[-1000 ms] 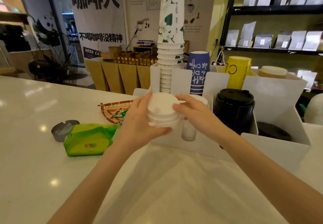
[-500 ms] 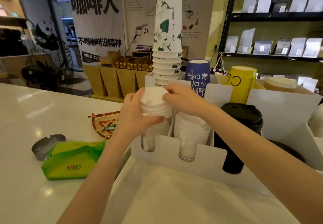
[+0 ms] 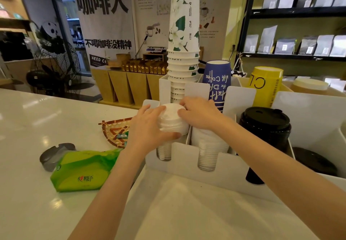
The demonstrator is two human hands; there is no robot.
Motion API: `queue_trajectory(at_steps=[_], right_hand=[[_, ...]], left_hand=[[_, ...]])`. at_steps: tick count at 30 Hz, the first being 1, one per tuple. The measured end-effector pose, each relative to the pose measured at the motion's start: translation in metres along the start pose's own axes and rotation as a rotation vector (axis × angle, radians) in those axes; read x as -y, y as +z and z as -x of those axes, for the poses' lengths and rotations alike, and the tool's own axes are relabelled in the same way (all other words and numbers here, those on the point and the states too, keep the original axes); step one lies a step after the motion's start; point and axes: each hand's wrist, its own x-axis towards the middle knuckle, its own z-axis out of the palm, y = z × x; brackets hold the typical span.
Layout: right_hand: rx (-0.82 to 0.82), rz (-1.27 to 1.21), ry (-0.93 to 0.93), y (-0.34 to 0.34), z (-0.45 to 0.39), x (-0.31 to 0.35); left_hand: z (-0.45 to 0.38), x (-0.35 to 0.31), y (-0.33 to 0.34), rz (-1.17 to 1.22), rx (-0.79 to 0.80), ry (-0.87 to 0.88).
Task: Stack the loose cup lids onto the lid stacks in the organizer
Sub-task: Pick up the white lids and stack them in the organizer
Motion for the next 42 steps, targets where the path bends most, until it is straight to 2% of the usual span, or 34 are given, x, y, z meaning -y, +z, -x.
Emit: queue_trajectory(at_steps=[9,24,33,42], right_hand=[[-0.032,0.098,0.046,0.009,0.008,0.003],[-0.044,0.184,-0.013,0.014,0.012,0.002],[-0.039,0.257,-0.036,0.012,0.014,0.004],[-0.027,0.418,-0.067,0.012,0.017,0.008]], left_hand=[[0.000,0.004,0.000,-0.042,0.037,0.044],[-0.004,0.009,0.001,-0.081,0.080,0.081],[-0.007,0.012,-0.004,-0.138,0.161,0.113],[-0.004,0.006,-0.010,-0.218,0.206,0.121]])
